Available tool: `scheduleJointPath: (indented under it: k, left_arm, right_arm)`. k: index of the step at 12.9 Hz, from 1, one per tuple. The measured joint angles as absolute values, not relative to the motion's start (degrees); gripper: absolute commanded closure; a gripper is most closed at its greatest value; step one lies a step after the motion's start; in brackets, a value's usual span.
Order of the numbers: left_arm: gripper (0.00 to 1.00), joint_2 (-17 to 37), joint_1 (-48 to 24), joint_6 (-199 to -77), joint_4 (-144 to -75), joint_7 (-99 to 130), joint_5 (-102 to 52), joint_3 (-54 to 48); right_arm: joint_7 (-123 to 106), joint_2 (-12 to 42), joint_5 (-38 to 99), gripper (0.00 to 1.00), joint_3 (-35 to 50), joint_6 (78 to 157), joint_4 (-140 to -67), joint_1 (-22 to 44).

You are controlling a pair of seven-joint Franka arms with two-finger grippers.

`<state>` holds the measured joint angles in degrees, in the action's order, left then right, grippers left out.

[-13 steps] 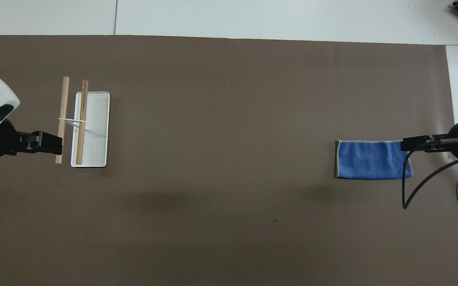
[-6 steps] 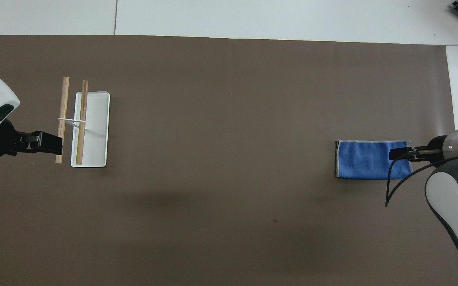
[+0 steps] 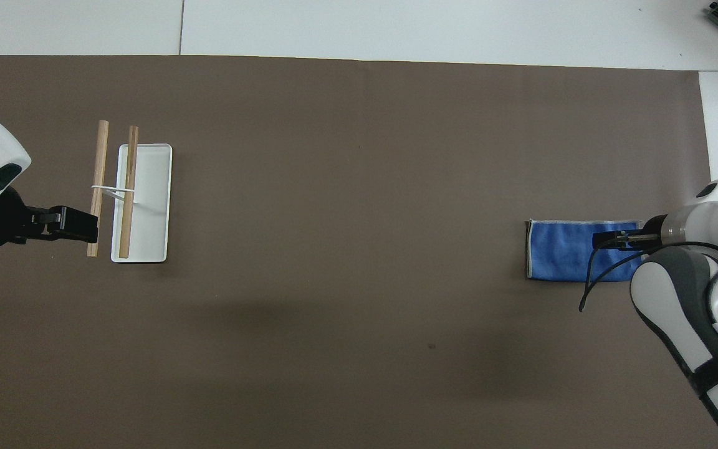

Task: Right arm passes towel to left arm to hang
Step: 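Lower the right gripper onto the blue towel's edge, then grasp the blue towel with the right gripper and lift it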

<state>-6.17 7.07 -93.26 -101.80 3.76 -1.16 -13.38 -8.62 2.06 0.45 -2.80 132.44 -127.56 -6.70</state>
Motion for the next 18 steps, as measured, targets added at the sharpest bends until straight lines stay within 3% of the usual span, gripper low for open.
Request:
scheduleJointPath:
  k: [10,18]
  left_arm:
    - [0.00,-6.17,7.07,-93.26,-101.81,3.76,-1.16,-13.38]
    - [0.00,-6.17,7.15,-93.21,-101.81,3.86,-1.16,-12.87]
  right_arm:
    - [-8.68,8.99,0.45,0.00,-2.49,142.46,-130.10,-5.15]
    - [-8.68,10.49,0.45,0.00,-2.32,143.07,-130.37,-3.97]
